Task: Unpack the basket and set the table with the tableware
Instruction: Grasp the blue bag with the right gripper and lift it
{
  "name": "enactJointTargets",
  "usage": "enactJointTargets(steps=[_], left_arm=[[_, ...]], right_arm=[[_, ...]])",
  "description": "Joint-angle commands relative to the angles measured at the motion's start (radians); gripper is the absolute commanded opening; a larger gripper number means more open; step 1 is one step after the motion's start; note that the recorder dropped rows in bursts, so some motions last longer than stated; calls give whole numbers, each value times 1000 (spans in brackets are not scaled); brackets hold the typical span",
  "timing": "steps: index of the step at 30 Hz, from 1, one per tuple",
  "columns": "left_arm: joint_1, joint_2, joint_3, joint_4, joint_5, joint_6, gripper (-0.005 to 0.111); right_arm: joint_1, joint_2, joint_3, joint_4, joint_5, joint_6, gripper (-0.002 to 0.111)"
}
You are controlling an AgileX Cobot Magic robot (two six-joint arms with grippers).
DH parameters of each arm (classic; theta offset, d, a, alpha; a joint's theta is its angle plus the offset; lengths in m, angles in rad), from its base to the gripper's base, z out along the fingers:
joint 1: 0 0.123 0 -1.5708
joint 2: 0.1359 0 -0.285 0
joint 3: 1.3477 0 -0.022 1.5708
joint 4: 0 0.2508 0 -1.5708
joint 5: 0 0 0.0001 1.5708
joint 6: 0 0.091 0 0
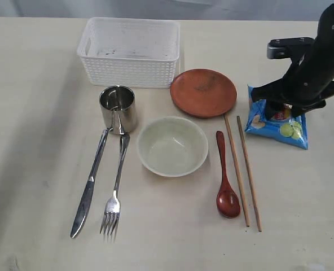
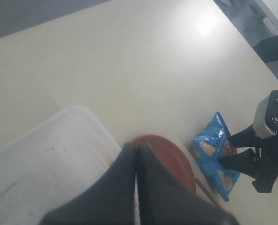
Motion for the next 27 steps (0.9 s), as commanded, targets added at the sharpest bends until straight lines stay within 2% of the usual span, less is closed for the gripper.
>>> enactJointTargets(steps=[1, 6, 12, 17, 22, 27], left_arm=[[-5, -14, 6, 0, 1, 4, 0], [-5, -14, 6, 0, 1, 6, 0], [-5, -14, 6, 0, 1, 6, 0], [-5, -14, 6, 0, 1, 8, 0], [-5, -14, 6, 0, 1, 15, 0], [-5, -14, 6, 0, 1, 15, 0]], right_arm=[[0, 14, 3, -11, 9, 7, 35], [0, 14, 3, -11, 11, 7, 0], [0, -16, -21, -11, 73, 10, 0], [15, -135, -62, 2, 109, 11, 0], [103, -199, -84, 16, 38, 0, 0], [209, -141, -138, 16, -38, 0, 0]])
